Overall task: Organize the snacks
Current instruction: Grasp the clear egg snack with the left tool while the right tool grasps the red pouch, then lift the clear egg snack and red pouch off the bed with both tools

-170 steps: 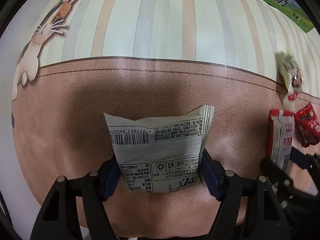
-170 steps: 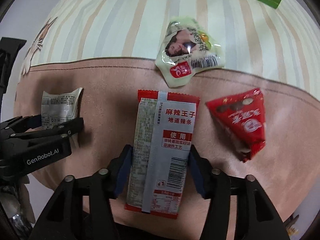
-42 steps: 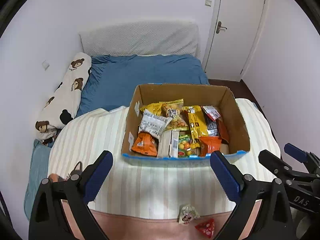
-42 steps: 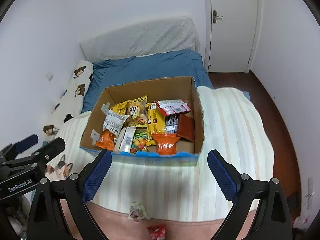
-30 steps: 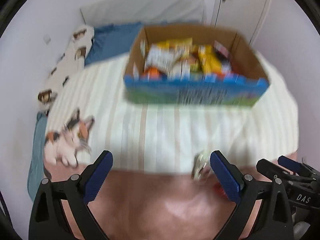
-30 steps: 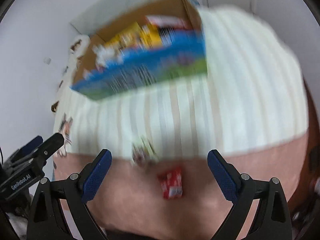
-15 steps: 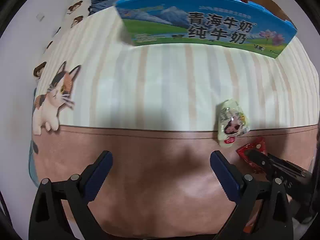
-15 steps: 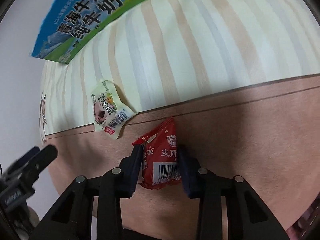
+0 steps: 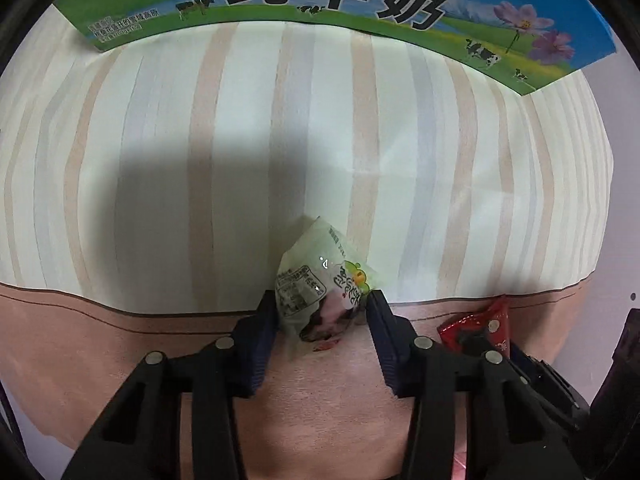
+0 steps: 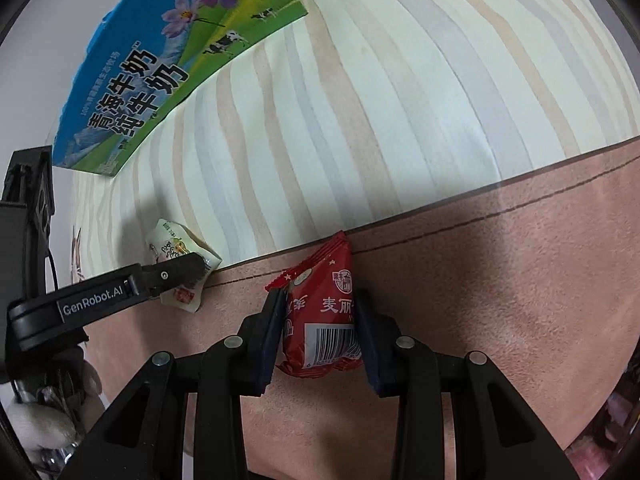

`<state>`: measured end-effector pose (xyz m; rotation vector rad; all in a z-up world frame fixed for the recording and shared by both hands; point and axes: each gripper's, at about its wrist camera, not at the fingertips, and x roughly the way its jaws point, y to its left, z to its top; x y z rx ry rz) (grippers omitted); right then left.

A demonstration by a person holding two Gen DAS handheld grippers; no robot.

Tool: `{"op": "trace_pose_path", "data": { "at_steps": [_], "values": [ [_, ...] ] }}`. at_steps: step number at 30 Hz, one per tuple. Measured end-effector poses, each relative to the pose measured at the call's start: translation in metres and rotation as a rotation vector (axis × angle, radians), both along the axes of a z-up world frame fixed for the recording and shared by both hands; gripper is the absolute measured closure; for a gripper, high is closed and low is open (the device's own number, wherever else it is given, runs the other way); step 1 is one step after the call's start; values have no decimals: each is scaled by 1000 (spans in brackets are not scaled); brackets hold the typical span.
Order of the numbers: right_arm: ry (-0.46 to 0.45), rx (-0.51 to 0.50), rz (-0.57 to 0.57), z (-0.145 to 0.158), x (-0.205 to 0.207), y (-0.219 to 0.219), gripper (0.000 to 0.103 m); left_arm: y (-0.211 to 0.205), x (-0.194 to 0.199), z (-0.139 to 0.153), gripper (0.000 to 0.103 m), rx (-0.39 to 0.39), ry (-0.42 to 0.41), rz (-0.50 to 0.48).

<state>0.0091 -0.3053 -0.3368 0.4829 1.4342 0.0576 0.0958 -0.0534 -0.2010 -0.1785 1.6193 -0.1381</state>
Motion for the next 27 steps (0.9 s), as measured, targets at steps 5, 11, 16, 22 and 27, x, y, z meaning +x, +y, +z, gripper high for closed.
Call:
{"op": "trace_pose_path", "data": {
  "at_steps": [5,11,16,22,27],
  "values": [
    [9,26,66,0,-3,17,65,7,-30,6,62,31,6,-9],
    [53,47,166,-15,-16,52,65,20,-75,1,62,83,22,-35],
    [70,38,168,-24,-14,57,63,19,-79,-13,59,56,57,-7],
    [87,28,170,-33,-8,70,63,14,-81,-23,59,72,56,-17],
    [54,-3,192,-27,-9,85,64,9,-92,-14,62,85,39,-23]
  ]
}}
